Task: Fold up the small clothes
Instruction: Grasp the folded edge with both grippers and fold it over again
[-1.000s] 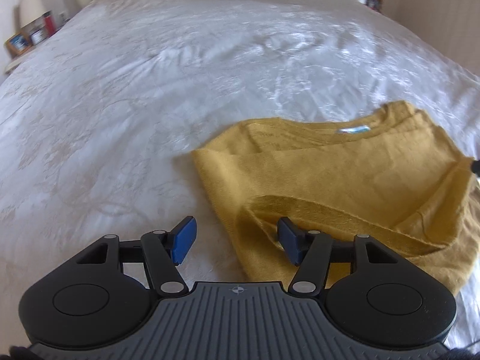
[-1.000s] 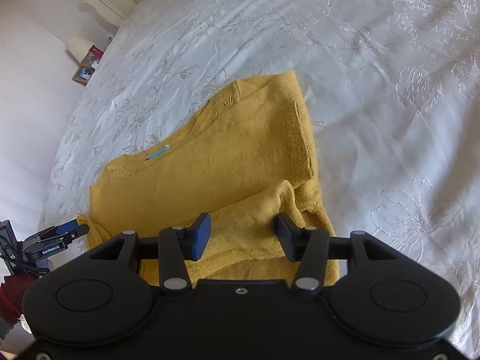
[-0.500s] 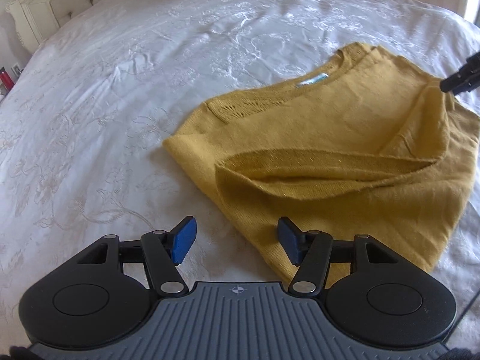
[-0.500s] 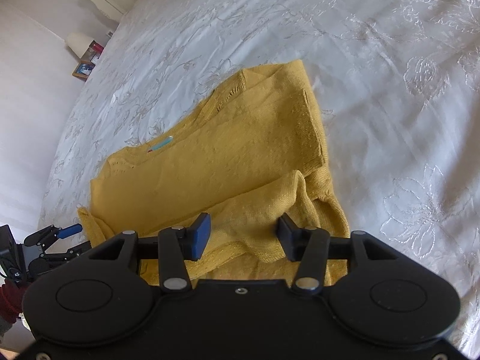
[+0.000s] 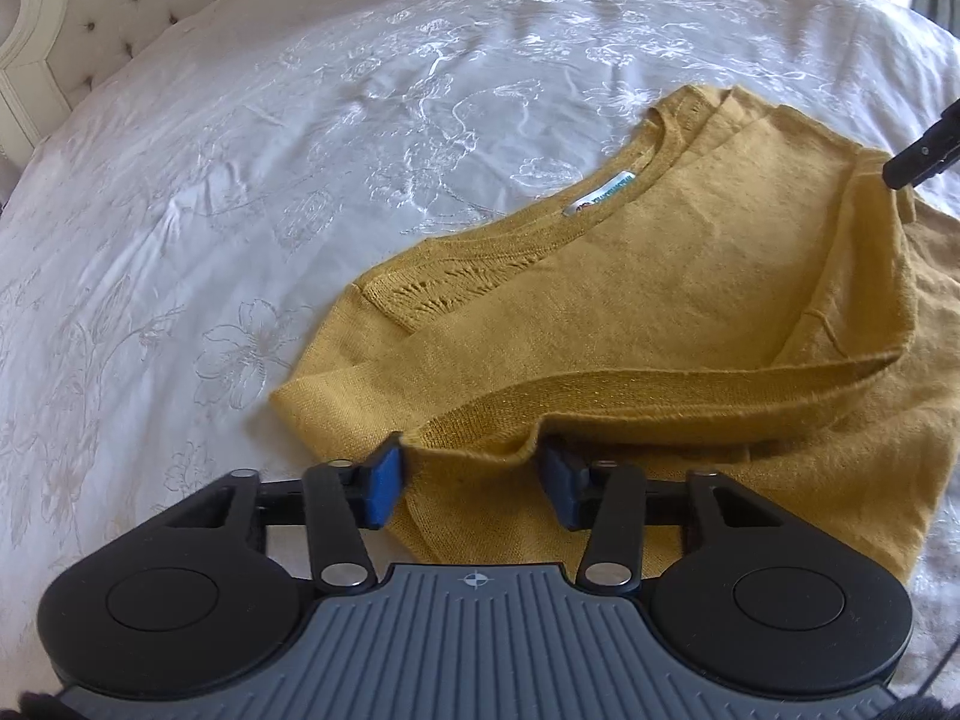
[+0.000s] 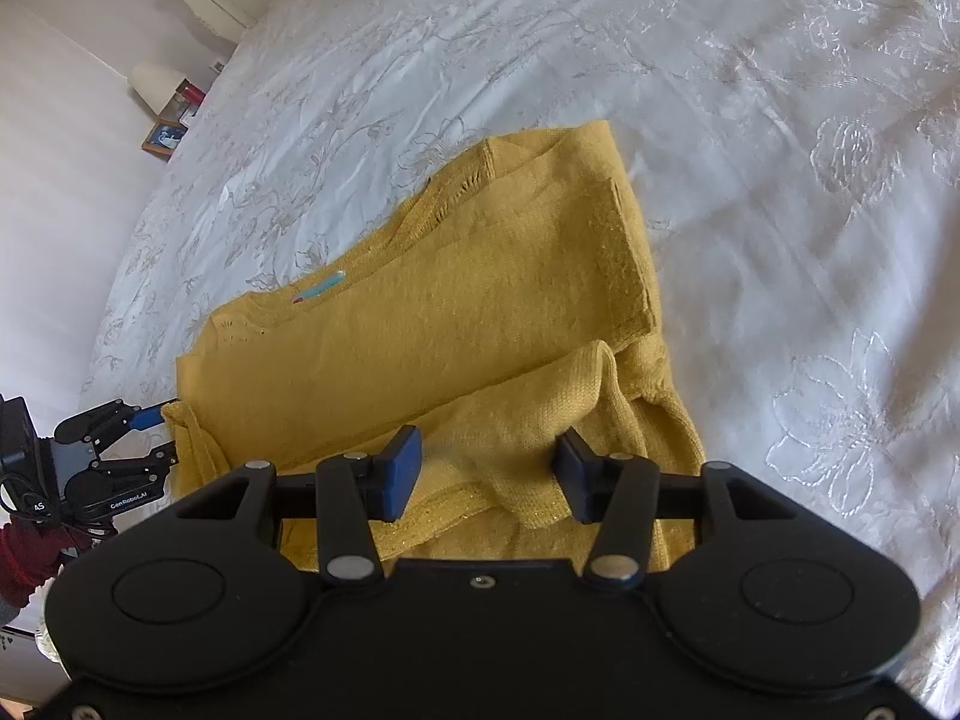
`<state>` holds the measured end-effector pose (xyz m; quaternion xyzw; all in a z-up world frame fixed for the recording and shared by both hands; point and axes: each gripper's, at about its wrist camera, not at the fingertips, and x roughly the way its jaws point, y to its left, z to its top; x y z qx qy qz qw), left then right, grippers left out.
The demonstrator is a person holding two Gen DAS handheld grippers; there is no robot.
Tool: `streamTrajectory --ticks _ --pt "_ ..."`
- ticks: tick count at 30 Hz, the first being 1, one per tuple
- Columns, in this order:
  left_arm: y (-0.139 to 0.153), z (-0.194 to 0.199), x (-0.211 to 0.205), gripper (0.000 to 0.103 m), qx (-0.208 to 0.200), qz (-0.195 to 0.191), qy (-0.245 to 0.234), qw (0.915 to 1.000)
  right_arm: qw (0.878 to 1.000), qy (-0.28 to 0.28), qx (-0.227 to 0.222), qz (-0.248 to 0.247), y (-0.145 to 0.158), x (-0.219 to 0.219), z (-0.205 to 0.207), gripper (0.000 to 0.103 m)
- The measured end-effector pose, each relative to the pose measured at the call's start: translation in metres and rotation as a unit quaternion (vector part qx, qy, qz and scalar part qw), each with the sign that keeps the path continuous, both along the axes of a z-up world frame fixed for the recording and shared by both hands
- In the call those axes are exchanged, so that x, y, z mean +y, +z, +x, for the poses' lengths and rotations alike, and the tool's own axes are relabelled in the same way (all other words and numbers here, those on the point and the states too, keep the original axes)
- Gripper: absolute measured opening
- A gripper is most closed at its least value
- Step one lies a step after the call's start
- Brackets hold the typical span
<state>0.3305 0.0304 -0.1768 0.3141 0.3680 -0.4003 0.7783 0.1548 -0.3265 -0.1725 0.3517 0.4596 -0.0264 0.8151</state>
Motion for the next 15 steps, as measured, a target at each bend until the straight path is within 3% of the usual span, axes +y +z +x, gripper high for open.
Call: streamTrajectory --ticks 2,3,4,5,9,15 --pt "0.001 -0.003 0.001 0.026 -0.007 -0.008 0.011 0.9999 1.000 0.002 -0.001 -0.001 0.001 0.000 0.000 0.048" --pt "0.002 -0.003 0.002 0.017 -0.003 -0.014 0.015 0.9998 1.000 0.003 -0.002 -0.002 0.001 0.001 0.000 0.036" --pt "0.002 -0.004 0.002 0.005 0.003 -0.017 0.024 0.9996 1.000 0.006 -0.001 -0.007 0.002 0.002 0.000 0.016" --pt "0.002 -0.004 0.003 0.005 0.006 -0.021 0.034 0.9992 1.000 0.008 0.000 -0.012 0.002 0.003 0.001 0.013" --pt "0.008 -0.010 0.012 0.005 0.013 -0.064 0.100 0.9929 1.000 -0.004 -0.015 -0.001 0.007 0.003 -0.005 0.013" --pt "0.037 -0.037 0.027 0.005 -0.039 -0.115 0.184 0.9754 0.998 -0.032 -0.058 0.007 0.033 0.002 -0.026 0.013"
